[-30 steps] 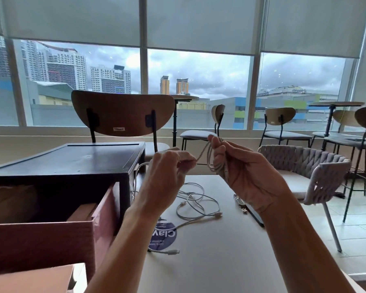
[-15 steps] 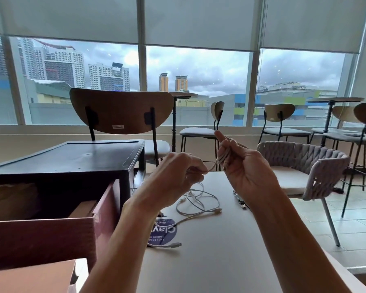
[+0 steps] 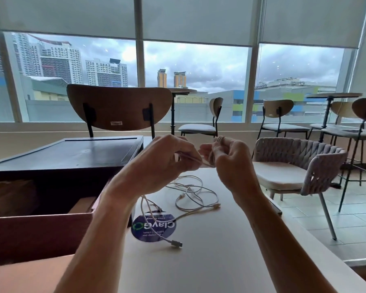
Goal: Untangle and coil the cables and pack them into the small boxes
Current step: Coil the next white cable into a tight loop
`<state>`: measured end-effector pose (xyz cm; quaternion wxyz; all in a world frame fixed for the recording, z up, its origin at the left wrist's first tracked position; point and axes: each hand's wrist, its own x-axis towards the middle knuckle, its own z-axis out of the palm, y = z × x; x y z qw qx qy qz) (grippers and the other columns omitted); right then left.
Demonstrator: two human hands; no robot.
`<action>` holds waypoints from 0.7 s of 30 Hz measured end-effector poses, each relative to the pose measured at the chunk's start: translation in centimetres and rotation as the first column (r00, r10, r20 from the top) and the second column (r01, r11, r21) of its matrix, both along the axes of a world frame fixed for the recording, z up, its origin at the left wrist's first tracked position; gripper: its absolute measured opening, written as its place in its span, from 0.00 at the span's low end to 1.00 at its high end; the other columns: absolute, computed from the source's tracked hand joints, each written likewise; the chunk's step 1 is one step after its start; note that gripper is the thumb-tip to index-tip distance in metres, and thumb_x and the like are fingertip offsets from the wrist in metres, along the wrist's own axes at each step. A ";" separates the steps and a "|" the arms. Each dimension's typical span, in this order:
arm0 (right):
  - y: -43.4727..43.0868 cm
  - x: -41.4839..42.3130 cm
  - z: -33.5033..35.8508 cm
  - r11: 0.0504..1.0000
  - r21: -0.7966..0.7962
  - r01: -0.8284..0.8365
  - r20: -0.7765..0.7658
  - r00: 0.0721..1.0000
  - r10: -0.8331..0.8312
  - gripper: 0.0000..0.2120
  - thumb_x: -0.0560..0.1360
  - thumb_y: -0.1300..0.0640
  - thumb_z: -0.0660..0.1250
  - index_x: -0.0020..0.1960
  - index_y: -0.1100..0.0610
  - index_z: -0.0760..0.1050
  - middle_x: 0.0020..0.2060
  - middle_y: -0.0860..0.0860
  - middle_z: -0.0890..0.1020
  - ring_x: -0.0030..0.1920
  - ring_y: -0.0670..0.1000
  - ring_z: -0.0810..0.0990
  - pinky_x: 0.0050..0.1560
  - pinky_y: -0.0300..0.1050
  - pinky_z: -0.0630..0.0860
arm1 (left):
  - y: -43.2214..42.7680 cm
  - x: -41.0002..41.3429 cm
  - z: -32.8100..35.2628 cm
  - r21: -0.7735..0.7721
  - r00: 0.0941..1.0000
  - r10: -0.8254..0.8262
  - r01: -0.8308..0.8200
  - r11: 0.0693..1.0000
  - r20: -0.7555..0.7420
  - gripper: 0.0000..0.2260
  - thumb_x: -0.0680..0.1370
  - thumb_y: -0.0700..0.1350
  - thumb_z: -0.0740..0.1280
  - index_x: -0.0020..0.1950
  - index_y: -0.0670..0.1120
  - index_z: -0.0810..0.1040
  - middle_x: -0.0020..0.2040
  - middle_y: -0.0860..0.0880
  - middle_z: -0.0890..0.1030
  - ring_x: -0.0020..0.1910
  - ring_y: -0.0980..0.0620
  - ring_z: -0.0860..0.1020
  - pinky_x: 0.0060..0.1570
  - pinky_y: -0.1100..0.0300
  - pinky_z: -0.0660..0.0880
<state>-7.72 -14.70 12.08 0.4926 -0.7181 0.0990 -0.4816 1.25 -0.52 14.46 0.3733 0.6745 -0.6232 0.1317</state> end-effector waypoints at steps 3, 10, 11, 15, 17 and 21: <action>0.1 -0.1 -0.1 0.988 -0.022 -0.151 -0.124 0.981 0.148 0.13 0.83 0.65 0.57 0.45 0.67 0.78 0.31 0.45 0.84 0.33 0.40 0.82 0.35 0.30 0.74 | 0.0 0.2 0.1 -0.075 0.998 -0.008 0.003 0.997 -0.065 0.02 0.74 0.44 0.75 0.44 0.51 0.86 0.38 0.63 0.82 0.43 0.63 0.80 0.42 0.73 0.71; -0.5 -0.9 0.6 0.866 0.150 -0.477 -0.220 0.838 0.500 0.12 0.83 0.64 0.55 0.57 0.68 0.76 0.45 0.58 0.86 0.42 0.51 0.85 0.44 0.39 0.79 | 0.1 0.7 -0.3 -0.294 0.990 0.006 -0.047 0.955 -0.138 0.03 0.74 0.45 0.75 0.42 0.53 0.84 0.40 0.57 0.83 0.44 0.56 0.81 0.43 0.55 0.78; -0.4 -1.0 0.6 0.844 0.165 -0.511 -0.225 0.813 0.536 0.12 0.83 0.64 0.55 0.58 0.68 0.76 0.46 0.59 0.86 0.41 0.52 0.84 0.44 0.40 0.79 | 0.0 0.7 -0.3 -0.317 0.990 0.008 -0.052 0.947 -0.141 0.03 0.74 0.45 0.75 0.41 0.53 0.84 0.40 0.56 0.83 0.44 0.56 0.81 0.43 0.55 0.79; -0.6 -1.4 0.7 0.756 0.219 -0.617 -0.182 0.735 0.653 0.13 0.83 0.65 0.55 0.61 0.70 0.74 0.44 0.60 0.85 0.38 0.50 0.82 0.41 0.38 0.78 | -0.2 1.2 -0.4 -0.403 0.981 0.025 -0.102 0.910 -0.191 0.03 0.73 0.45 0.75 0.42 0.53 0.85 0.39 0.57 0.83 0.44 0.56 0.82 0.43 0.58 0.79; -0.7 -1.4 0.7 0.704 0.246 -0.666 -0.141 0.695 0.706 0.14 0.83 0.65 0.55 0.61 0.70 0.74 0.44 0.60 0.85 0.37 0.49 0.80 0.40 0.37 0.78 | -0.1 1.4 -0.5 -0.415 0.977 0.047 -0.130 0.901 -0.206 0.02 0.73 0.46 0.75 0.42 0.53 0.85 0.39 0.58 0.84 0.42 0.57 0.81 0.43 0.65 0.76; -1.2 -1.6 0.5 0.636 0.254 -0.729 -0.110 0.631 0.768 0.14 0.82 0.62 0.57 0.61 0.69 0.76 0.41 0.57 0.83 0.37 0.48 0.77 0.39 0.36 0.76 | 0.4 1.7 -0.3 -0.401 0.976 0.094 -0.167 0.901 -0.194 0.04 0.73 0.47 0.75 0.41 0.56 0.84 0.38 0.61 0.83 0.41 0.58 0.81 0.40 0.73 0.71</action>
